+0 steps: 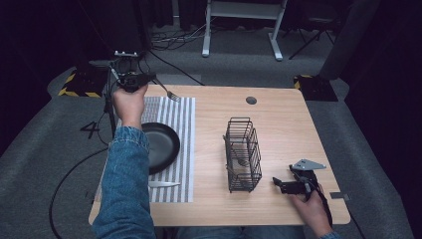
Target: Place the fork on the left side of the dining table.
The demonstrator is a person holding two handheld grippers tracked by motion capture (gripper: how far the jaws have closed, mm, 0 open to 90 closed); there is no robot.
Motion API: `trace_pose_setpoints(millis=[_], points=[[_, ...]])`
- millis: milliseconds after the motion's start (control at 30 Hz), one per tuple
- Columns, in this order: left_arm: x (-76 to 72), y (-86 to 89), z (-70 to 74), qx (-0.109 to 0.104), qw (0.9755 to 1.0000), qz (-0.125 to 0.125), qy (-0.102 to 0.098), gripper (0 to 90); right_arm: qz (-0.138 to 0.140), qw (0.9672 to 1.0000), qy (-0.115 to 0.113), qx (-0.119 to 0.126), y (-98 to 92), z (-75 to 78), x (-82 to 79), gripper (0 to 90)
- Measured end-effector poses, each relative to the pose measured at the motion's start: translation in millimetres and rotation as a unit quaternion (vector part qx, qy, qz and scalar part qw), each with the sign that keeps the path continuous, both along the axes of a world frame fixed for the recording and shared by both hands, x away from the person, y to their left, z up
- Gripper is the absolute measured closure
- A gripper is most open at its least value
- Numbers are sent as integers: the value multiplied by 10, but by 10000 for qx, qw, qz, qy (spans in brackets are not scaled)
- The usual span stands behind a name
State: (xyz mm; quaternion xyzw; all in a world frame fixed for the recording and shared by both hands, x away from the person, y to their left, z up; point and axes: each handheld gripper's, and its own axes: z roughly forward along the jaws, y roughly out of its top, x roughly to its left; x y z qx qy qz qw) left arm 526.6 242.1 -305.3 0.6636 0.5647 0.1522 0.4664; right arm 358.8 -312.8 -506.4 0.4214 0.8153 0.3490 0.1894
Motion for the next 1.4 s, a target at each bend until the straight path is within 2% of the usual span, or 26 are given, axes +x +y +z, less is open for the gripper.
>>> trace_pose_setpoints(millis=[167,367,533,667,800,867,967,1067,1200,1400], points=[[42,42,-194,-42,9997,114,219,861,-13,10000,0,3,1,0,1,110],[80,98,-338,-51,9991,185,387,860,-15,10000,0,3,1,0,1,110],[123,72,-424,170,9978,242,599,861,-28,10000,-1,7,3,0,1,110],[146,27,-462,181,9973,195,684,861,-34,10000,2,9,3,0,1,110],[177,-30,-530,384,9958,178,813,860,-35,10000,2,8,4,0,1,110],[179,-24,-553,353,9954,203,871,860,-57,10000,-2,6,7,0,0,110],[176,-17,-567,295,9953,233,893,861,-57,10000,-3,5,7,0,0,110],[169,-47,-586,352,9949,230,919,861,-58,10000,-4,2,7,0,-1,110],[169,-72,-612,327,9946,266,948,860,-59,10000,-5,4,7,0,-1,110],[192,-44,-621,276,9945,268,974,860,-62,10000,-5,4,7,0,-2,111]])
